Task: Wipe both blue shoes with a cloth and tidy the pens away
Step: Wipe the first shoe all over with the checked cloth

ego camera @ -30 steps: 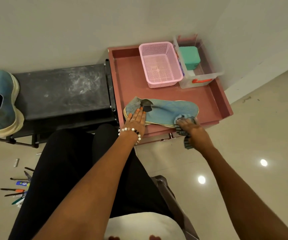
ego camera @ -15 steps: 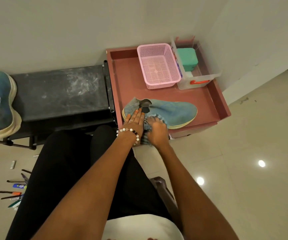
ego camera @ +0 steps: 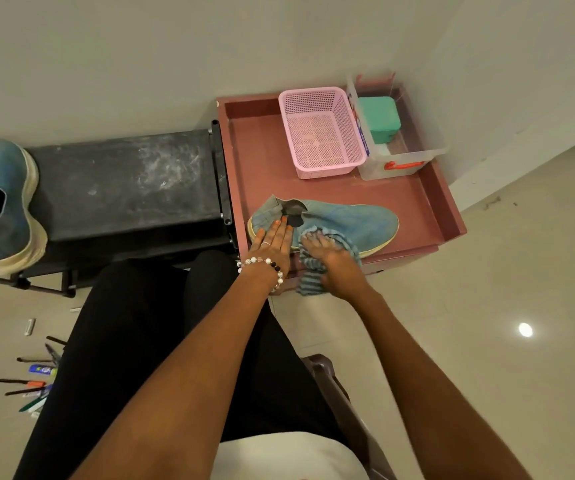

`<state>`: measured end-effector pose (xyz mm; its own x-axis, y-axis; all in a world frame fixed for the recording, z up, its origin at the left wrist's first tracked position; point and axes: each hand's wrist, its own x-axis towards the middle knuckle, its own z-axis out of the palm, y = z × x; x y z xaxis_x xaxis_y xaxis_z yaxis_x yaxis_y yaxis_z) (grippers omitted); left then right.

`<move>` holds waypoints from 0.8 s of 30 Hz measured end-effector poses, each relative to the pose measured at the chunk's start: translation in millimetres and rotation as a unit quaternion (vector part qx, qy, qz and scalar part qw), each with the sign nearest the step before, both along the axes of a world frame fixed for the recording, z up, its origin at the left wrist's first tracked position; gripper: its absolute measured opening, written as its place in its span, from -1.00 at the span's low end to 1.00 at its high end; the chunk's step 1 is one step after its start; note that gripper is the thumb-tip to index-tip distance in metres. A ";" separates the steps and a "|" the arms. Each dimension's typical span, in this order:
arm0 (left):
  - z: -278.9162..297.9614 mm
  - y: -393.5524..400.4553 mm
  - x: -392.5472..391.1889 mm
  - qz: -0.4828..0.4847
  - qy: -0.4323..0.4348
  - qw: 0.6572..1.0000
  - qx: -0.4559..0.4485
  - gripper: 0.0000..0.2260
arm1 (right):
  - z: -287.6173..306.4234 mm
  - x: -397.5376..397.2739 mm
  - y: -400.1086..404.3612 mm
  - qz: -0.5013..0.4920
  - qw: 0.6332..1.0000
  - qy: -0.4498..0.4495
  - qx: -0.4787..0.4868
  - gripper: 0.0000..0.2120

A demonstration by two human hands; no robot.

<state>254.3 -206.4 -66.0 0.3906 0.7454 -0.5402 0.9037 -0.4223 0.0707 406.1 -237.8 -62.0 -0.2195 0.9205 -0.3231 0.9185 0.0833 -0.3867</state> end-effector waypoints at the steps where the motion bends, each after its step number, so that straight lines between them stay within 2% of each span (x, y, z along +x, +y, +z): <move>1: -0.1 -0.3 0.0 -0.001 -0.001 1.000 -0.001 -0.32 | 1.4 14.5 -3.9 -0.001 1.000 -0.001 0.009 -0.31; 4: -0.1 -2.1 -1.0 0.000 0.001 1.000 0.010 -0.20 | -4.2 24.7 -7.6 -0.089 0.991 -0.082 0.051 -0.30; 7: -2.2 -3.7 0.4 0.001 0.013 1.000 0.008 -0.11 | -20.1 -20.9 -2.4 -0.141 0.981 -0.120 0.052 -0.37; 9: -1.6 -2.8 0.9 0.001 0.024 1.000 0.004 -0.09 | -25.8 -39.1 0.4 -0.086 0.992 -0.074 0.048 -0.33; 12: -3.8 -1.2 0.1 -0.003 0.037 0.999 -0.003 -0.01 | -17.0 -3.4 2.5 0.018 1.000 0.004 0.023 -0.27; 13: -5.5 -0.9 0.2 -0.005 0.041 0.999 -0.006 0.07 | -15.7 14.7 0.9 0.017 0.999 -0.014 0.025 -0.26; 15: -6.0 0.4 1.3 -0.006 0.050 0.999 -0.006 0.21 | -16.8 32.2 -2.4 -0.063 0.994 -0.083 0.044 -0.29; 17: -6.8 0.2 3.1 -0.005 0.054 0.999 -0.006 0.28 | -19.7 8.7 -1.3 -0.105 0.980 -0.154 0.063 -0.40; 18: -7.4 -0.1 3.5 -0.005 0.054 0.999 -0.003 0.29 | -21.7 -12.3 -0.2 -0.110 0.979 -0.159 0.063 -0.44; 19: -8.2 -0.7 3.2 -0.003 0.053 0.999 0.002 0.29 | -25.3 -31.1 2.1 -0.107 0.981 -0.146 0.068 -0.45; 21: -7.4 -1.1 1.7 -0.002 0.056 0.998 0.007 0.26 | -24.8 -45.1 6.5 -0.068 0.993 -0.058 0.073 -0.44; 23: -6.2 -0.4 0.2 -0.012 0.060 0.998 0.000 0.28 | -16.9 -21.9 11.2 -0.023 0.998 0.044 0.049 -0.41; 24: -5.8 0.0 0.4 -0.014 0.058 0.998 -0.007 0.29 | -16.6 -4.5 11.5 -0.009 0.998 0.053 0.043 -0.40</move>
